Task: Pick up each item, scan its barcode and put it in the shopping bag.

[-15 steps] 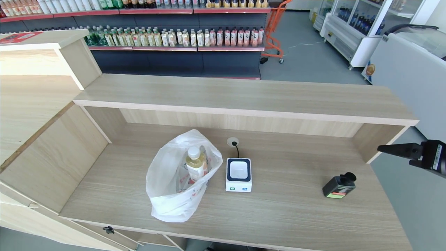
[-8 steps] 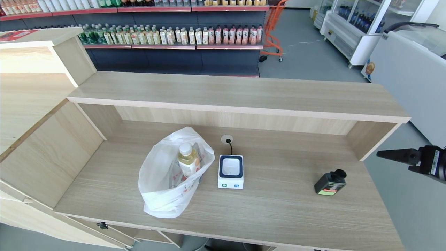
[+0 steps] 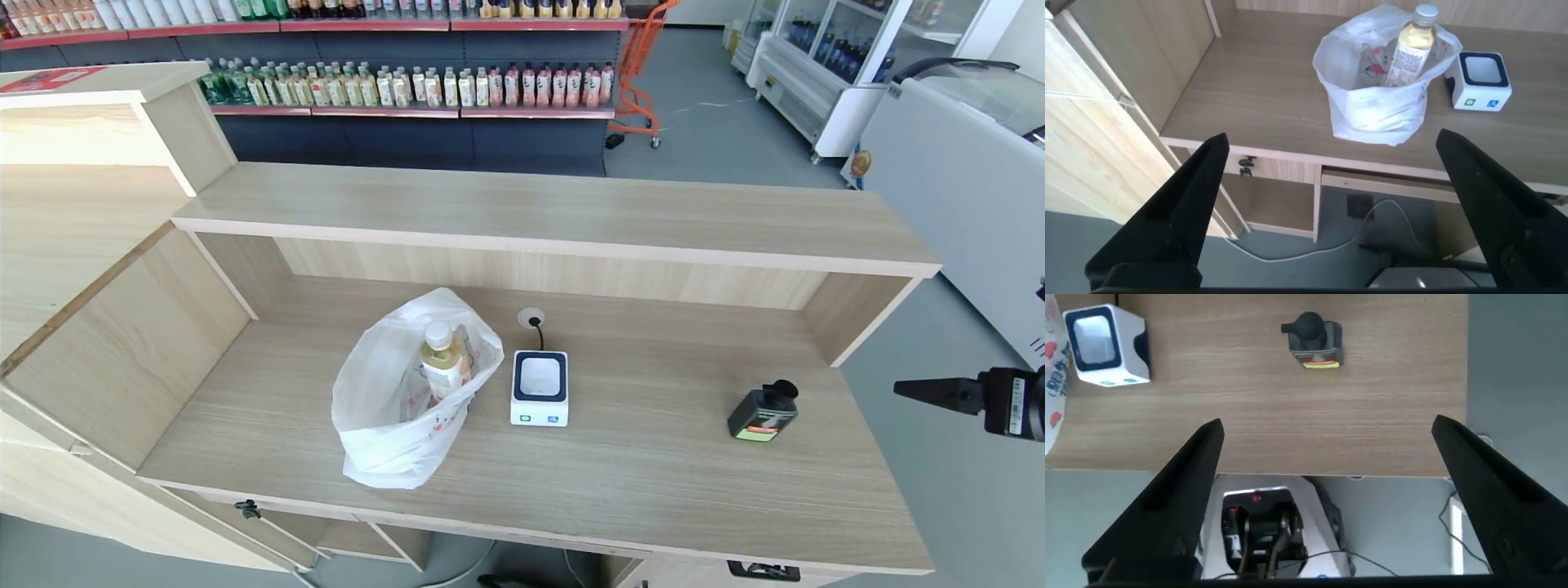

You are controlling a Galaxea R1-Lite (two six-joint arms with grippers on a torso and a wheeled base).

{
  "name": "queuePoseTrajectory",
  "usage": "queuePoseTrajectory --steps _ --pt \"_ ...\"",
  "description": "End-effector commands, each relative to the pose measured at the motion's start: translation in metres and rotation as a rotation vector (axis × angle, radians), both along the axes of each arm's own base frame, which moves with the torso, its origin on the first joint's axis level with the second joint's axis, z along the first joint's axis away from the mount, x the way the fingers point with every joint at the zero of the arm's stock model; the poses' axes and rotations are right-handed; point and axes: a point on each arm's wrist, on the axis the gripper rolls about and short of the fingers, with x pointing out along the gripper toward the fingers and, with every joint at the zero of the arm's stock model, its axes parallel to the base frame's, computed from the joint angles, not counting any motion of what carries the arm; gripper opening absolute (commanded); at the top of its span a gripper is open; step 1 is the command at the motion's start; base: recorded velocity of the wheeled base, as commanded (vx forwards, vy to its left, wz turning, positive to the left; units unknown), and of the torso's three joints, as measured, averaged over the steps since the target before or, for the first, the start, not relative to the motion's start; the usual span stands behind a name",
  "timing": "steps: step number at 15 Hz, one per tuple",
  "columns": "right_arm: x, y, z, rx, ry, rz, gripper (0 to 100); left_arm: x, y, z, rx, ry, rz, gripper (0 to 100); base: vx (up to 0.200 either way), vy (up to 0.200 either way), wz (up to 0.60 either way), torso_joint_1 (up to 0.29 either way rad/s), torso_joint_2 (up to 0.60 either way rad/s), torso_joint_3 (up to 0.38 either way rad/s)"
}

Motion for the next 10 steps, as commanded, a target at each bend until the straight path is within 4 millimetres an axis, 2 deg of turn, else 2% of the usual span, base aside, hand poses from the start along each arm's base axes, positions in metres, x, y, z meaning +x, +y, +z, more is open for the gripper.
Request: queuePoseTrajectory --steps 1,3,5,7,8,10 --pt "0.003 -0.026 -0.019 -0.184 0.084 -0.005 100 0.000 0.000 0.000 0.002 -0.002 0.000 100 0.000 -0.200 0.00 -0.012 0.00 0.012" --pt "0.001 -0.040 -0.029 -0.347 0.152 0.040 100 0.000 0.000 0.000 -0.003 0.000 0.000 100 0.000 -0.200 0.00 0.015 0.01 -0.005" --pt "0.007 -0.044 -0.037 -0.442 0.223 0.047 100 0.000 0.000 0.000 -0.003 0.000 0.000 100 0.000 0.000 0.00 0.000 0.00 0.000" --pt "0.011 -0.043 -0.042 -0.496 0.258 0.082 100 0.000 0.000 0.000 -0.003 0.000 0.000 100 0.000 0.000 0.00 0.000 0.00 0.000" --pt "0.023 -0.040 -0.057 -0.544 0.316 0.185 100 0.000 0.000 0.000 -0.003 0.000 0.000 100 0.000 0.000 0.00 0.000 0.00 0.000" --pt "0.035 -0.028 -0.070 -0.549 0.343 0.280 100 0.000 0.000 0.000 -0.003 0.000 0.000 100 0.000 0.000 0.00 0.000 0.00 0.000"
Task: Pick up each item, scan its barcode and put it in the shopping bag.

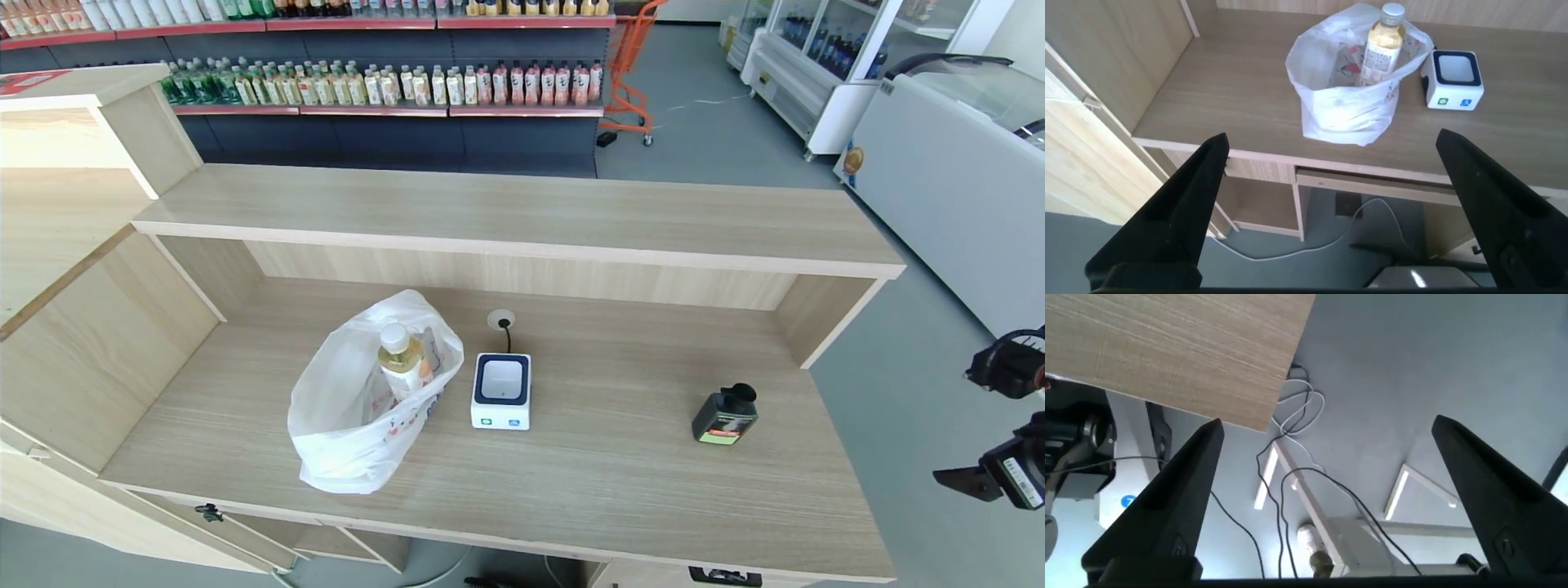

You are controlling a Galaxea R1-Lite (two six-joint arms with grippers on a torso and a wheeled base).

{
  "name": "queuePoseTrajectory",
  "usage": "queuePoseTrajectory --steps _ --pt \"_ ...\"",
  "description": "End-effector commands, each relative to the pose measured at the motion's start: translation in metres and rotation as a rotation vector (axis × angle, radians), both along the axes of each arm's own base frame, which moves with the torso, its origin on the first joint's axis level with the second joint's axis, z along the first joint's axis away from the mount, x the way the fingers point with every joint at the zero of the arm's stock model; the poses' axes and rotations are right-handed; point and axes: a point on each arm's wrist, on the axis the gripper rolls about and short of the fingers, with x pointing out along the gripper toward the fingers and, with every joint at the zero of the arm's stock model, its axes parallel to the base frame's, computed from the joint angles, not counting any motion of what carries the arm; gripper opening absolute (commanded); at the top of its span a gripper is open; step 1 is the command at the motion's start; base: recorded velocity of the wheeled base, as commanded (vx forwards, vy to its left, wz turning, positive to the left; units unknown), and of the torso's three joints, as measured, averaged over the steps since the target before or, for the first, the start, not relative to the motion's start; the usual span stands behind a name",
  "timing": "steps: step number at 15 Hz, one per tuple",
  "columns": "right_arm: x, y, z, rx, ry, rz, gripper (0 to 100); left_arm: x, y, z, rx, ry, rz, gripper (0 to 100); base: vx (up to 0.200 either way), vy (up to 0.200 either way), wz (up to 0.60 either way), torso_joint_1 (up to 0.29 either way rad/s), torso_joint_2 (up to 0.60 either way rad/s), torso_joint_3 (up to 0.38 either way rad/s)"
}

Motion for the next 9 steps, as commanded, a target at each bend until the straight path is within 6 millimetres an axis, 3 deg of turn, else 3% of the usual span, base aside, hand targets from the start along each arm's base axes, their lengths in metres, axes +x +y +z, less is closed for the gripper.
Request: queuePoseTrajectory --steps 1,5,9 --pt "0.020 0.013 -0.025 0.021 0.093 0.096 100 0.000 0.000 0.000 0.000 0.000 0.000 100 0.000 0.000 0.00 0.000 0.00 0.000" --pt "0.071 0.038 -0.066 0.004 -0.002 0.246 100 0.000 0.000 0.000 0.000 0.000 0.000 100 0.000 0.000 0.00 0.000 0.00 0.000" --pt "0.099 0.057 -0.089 0.049 -0.009 0.353 100 0.000 0.000 0.000 0.000 0.000 0.000 100 0.000 0.000 0.00 0.000 0.00 0.000"
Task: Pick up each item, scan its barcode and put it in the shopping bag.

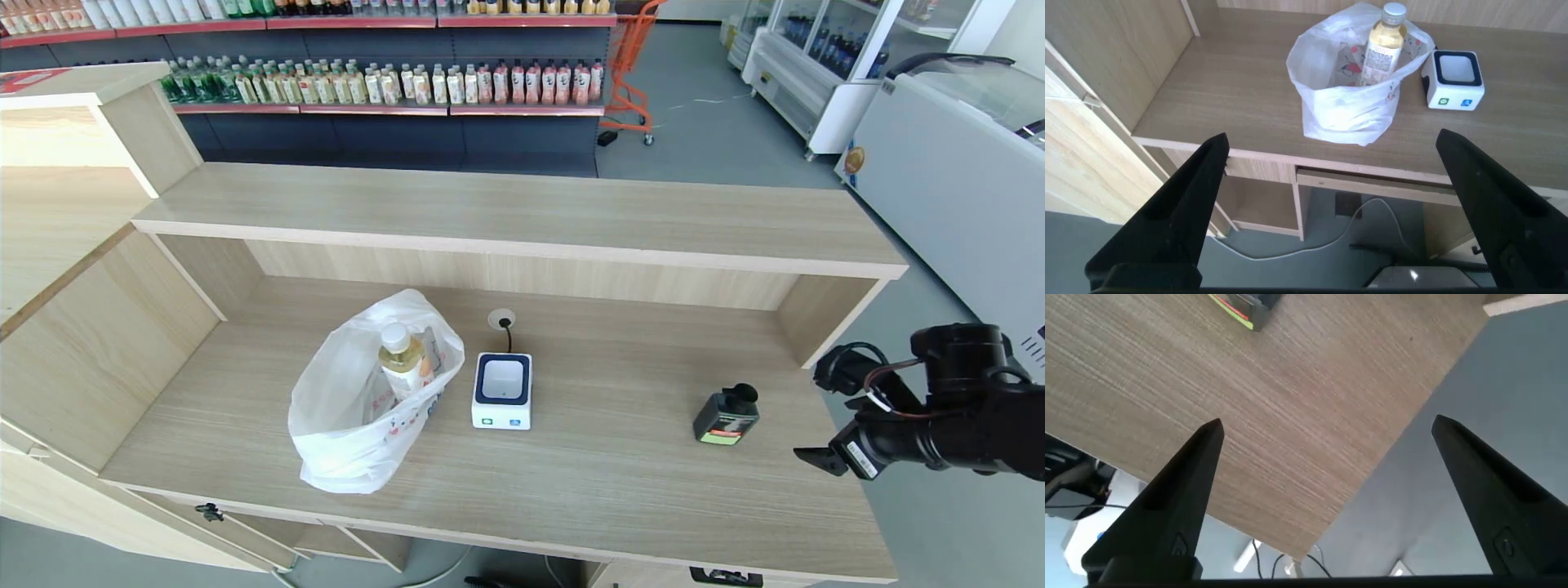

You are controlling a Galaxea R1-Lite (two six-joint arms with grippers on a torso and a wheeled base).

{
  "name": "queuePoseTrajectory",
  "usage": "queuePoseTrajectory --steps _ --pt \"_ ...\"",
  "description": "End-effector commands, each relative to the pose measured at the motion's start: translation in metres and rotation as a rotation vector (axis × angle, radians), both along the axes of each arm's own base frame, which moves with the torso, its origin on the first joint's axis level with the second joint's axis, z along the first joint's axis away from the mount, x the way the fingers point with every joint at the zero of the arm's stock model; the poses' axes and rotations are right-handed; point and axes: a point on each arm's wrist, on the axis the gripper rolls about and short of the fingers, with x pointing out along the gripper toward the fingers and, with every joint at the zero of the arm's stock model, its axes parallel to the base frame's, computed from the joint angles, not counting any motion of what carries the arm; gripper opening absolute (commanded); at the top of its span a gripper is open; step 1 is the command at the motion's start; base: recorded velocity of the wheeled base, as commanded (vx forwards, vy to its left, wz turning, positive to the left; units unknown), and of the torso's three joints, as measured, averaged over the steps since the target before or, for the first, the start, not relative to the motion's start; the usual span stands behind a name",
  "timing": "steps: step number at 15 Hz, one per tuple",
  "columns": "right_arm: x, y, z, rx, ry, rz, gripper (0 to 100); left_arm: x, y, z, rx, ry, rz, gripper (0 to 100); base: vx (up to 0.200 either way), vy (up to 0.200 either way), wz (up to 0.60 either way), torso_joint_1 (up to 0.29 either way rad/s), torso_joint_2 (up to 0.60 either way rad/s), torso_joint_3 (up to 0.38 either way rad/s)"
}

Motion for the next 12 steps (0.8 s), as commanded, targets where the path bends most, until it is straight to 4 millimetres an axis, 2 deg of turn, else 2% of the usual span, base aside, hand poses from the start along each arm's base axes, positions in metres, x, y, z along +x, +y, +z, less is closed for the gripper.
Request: queuePoseTrajectory --steps 1,6,12 --pt "0.016 0.011 -0.026 0.016 0.068 0.046 100 0.000 0.000 0.000 0.000 0.000 0.000 100 0.000 0.000 0.00 0.000 0.00 0.000" --pt "0.059 0.035 -0.038 0.026 0.032 0.136 100 0.000 0.000 0.000 0.000 0.000 0.000 100 0.000 0.000 0.00 0.000 0.00 0.000" --pt "0.079 0.052 -0.045 0.025 0.016 0.183 100 0.000 0.000 0.000 0.000 0.000 0.000 100 0.000 0.000 0.00 0.000 0.00 0.000"
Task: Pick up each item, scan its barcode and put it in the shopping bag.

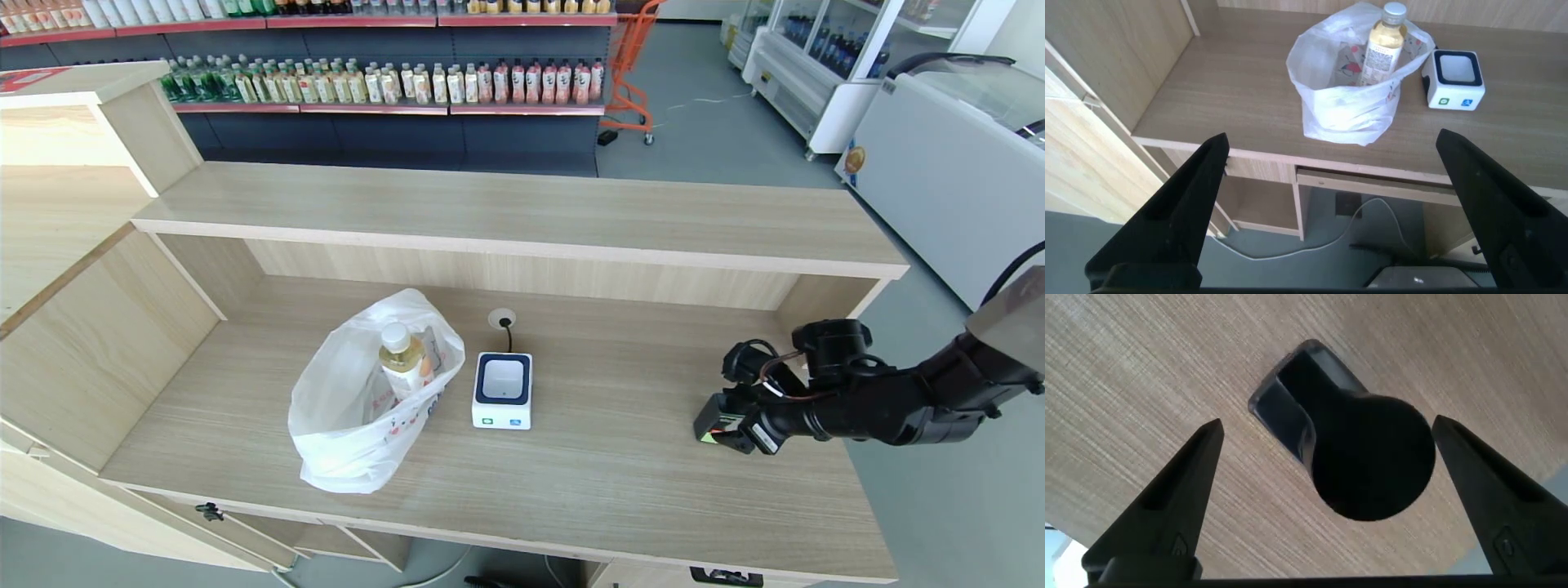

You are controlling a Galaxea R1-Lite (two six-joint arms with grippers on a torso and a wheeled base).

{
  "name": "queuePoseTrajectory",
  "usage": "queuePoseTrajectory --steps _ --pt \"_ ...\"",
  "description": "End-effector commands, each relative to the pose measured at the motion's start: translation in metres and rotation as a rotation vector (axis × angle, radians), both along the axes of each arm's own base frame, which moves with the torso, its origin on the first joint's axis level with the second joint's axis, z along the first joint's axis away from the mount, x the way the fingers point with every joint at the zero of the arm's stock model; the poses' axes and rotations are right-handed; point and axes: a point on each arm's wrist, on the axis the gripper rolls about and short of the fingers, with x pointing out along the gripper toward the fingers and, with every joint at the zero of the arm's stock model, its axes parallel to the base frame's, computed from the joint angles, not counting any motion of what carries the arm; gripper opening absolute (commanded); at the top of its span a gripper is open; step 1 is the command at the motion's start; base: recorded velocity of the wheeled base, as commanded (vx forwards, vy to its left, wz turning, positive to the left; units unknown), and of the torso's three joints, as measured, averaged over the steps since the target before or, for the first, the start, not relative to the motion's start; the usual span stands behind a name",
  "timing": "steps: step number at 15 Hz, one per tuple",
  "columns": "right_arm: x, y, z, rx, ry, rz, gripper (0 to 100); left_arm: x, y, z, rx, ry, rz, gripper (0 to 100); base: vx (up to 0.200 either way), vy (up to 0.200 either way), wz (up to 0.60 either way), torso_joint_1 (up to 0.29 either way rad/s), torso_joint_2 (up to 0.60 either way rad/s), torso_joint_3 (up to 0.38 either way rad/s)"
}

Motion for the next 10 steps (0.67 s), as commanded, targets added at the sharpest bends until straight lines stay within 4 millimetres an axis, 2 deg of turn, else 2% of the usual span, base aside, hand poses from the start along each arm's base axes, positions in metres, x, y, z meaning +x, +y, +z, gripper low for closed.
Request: queuePoseTrajectory --steps 1,4,5,10 --pt "0.005 0.007 -0.007 0.000 0.010 0.018 100 0.000 0.000 0.000 0.000 0.000 0.000 100 0.000 0.000 0.00 0.000 0.00 0.000" --pt "0.005 0.013 -0.012 0.001 0.020 0.035 100 0.000 0.000 0.000 0.000 0.000 0.000 100 0.000 0.000 0.00 0.000 0.00 0.000" --pt "0.006 0.017 -0.013 0.011 0.010 0.038 0 0.000 0.000 0.000 0.000 0.000 0.000 100 0.000 0.000 0.00 0.000 0.00 0.000" --pt "0.008 0.030 -0.018 0.033 -0.030 0.055 0 0.000 0.000 0.000 0.000 0.000 0.000 100 0.000 0.000 0.00 0.000 0.00 0.000"
